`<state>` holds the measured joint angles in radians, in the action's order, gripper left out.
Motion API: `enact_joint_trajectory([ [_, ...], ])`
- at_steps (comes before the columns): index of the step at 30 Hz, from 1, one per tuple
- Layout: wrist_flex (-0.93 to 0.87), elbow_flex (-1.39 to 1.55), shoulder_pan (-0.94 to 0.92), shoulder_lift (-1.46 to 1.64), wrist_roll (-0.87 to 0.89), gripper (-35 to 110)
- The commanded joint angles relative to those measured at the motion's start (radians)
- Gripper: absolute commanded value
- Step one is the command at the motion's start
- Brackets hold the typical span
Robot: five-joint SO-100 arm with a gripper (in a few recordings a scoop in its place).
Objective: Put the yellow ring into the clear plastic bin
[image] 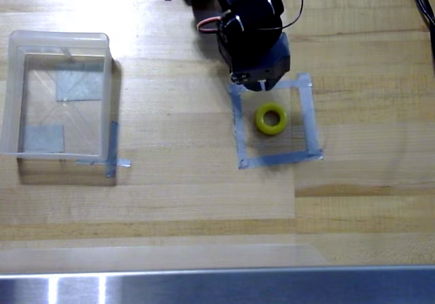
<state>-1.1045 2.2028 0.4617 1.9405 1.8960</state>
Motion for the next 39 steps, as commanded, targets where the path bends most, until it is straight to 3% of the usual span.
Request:
enact_joint_trajectory([
  [1,0.035,-0.072,0.012,0.002,0.020,13],
  [11,0.195,-0.072,0.012,-0.100,0.100,31],
  [34,0.334,-0.077,0.000,-0.333,0.135,31],
  [39,0.325,-0.078,0.000,-0.350,0.127,21],
])
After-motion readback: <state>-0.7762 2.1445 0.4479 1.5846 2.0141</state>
